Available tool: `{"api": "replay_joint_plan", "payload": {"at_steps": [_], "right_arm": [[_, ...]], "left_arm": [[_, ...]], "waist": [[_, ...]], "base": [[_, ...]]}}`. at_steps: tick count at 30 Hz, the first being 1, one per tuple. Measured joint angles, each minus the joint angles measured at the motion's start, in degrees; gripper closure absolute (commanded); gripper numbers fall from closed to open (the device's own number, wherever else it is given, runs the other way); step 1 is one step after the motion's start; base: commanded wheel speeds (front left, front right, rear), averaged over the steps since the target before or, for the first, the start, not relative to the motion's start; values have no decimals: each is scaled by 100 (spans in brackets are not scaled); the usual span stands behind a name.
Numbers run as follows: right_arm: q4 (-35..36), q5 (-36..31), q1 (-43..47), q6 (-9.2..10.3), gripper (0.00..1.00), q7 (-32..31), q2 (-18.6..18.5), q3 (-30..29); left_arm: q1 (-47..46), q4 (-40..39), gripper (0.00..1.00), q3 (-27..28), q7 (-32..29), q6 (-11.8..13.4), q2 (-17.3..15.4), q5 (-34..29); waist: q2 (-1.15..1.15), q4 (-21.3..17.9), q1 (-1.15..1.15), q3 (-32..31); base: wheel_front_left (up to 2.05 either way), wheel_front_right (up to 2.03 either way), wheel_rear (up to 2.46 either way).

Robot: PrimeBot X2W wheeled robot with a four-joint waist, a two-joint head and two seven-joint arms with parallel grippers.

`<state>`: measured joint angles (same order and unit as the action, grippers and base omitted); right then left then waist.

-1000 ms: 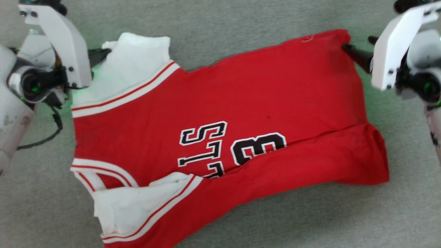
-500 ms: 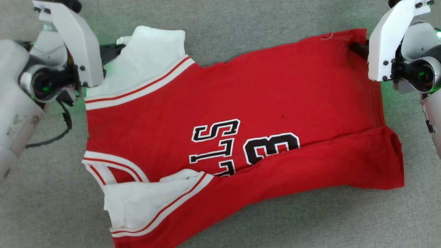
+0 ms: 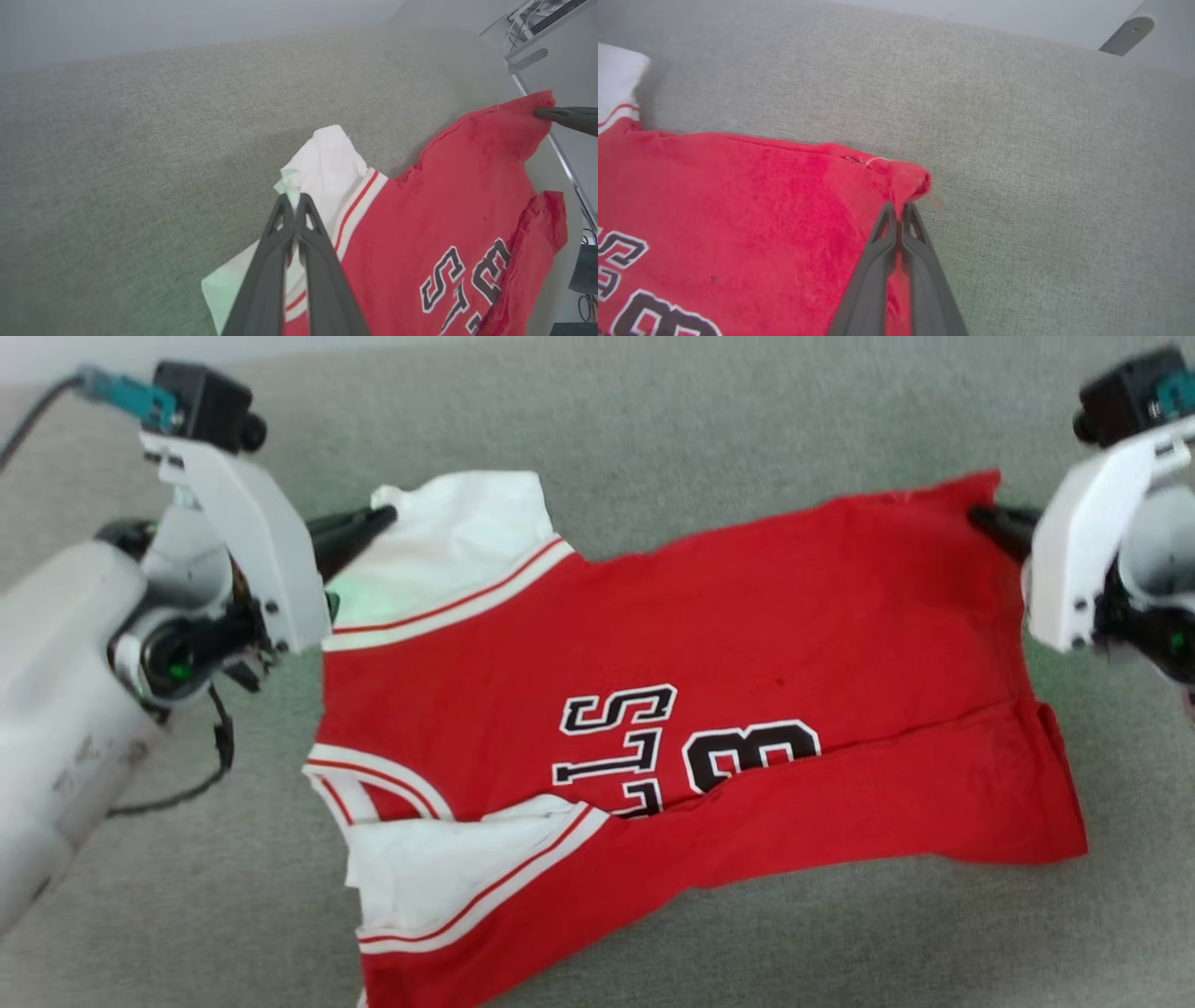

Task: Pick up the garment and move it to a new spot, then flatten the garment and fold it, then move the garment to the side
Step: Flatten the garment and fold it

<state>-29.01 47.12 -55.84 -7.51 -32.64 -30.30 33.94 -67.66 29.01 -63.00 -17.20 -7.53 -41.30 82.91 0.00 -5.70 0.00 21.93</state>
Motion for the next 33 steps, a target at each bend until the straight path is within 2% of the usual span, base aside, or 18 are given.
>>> {"api": "replay_joint_plan", "payload": {"at_steps": [10,17,21,26,33], "right_arm": [[1149,724,1235,0,100,394,-1329,342],[1707,985,2292,0,100,711,-2025,266],[1848,1043,2770,-1,100,945,-2152,30],[1847,980,3259,-1,100,1200,-2145,-331],[1616,522,3533,-1,100,1274,-1801,-527]], "left_arm": [[1014,-1841,100,-181,1101,0,-690,36],[1937,-2895,100,-413,1883,0,-1232,24],[2403,-3317,100,-475,2342,0,-1566,45],[2881,-3590,100,-564,2714,0,-1771,142],[3135,-3405,100,-704,2807,0,-1482,174]], "waist": [[0,349,0,-631],[0,634,0,-825],[0,695,0,-806],[0,718,0,-738],[0,744,0,-617]], "base": [[0,0,0],[0,0,0],[0,0,0],[0,0,0],[0,0,0]]}}
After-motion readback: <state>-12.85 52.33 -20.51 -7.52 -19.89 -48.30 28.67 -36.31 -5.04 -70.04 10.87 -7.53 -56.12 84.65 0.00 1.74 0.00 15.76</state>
